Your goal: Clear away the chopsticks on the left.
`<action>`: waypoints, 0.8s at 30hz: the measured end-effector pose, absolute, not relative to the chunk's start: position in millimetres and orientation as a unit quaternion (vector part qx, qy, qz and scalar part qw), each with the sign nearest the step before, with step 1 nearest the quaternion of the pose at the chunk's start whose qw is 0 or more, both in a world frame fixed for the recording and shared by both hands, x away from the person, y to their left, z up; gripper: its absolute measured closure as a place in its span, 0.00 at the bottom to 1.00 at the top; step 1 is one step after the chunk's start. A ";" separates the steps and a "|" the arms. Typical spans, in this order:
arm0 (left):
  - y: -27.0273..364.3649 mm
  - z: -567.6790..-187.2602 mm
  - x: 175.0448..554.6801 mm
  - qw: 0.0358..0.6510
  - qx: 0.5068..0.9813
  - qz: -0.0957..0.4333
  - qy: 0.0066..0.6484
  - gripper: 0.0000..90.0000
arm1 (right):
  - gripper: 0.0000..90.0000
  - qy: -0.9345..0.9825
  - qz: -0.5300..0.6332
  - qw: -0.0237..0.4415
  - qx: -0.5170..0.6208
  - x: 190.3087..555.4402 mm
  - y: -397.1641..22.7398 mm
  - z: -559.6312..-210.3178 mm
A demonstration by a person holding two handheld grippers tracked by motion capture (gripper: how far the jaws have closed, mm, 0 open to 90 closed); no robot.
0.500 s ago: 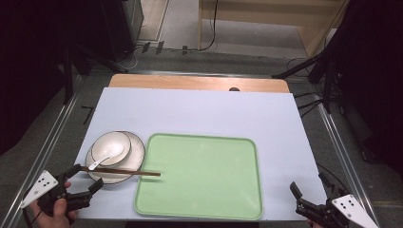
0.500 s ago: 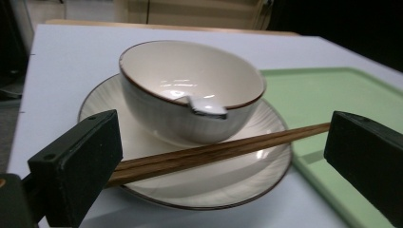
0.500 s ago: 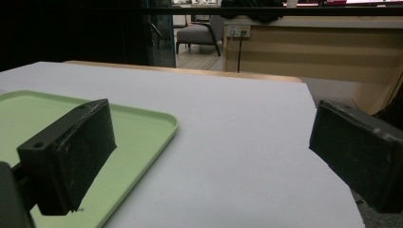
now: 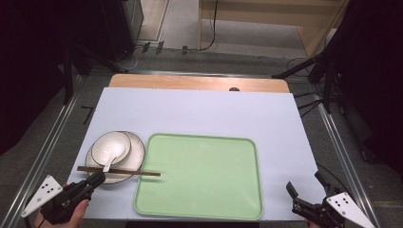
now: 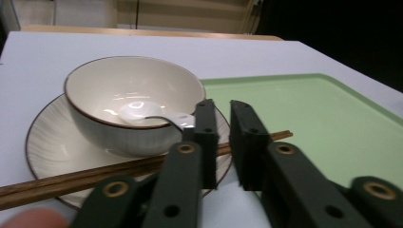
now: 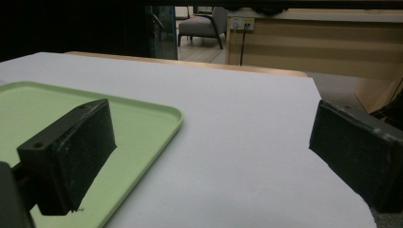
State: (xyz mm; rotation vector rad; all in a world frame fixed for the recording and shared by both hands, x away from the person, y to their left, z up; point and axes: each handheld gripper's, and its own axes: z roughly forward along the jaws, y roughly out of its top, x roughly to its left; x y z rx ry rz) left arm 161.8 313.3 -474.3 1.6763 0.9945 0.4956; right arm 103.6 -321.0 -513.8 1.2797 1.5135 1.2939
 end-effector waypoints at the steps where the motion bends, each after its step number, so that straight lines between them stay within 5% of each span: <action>1: 313.3 -474.3 161.8 0.536 0.704 0.208 0.418 0.99 | 0.02 0.592 0.506 0.378 0.501 103.6 -321.0 -513.8; 10: 272.5 -490.0 169.4 0.491 0.753 0.180 0.399 1.00 | 0.02 0.596 0.505 0.373 0.501 106.9 -318.5 -515.6; 24: 239.4 -511.3 202.5 0.413 0.784 0.210 0.413 1.00 | 0.02 0.598 0.504 0.370 0.502 107.2 -315.7 -516.5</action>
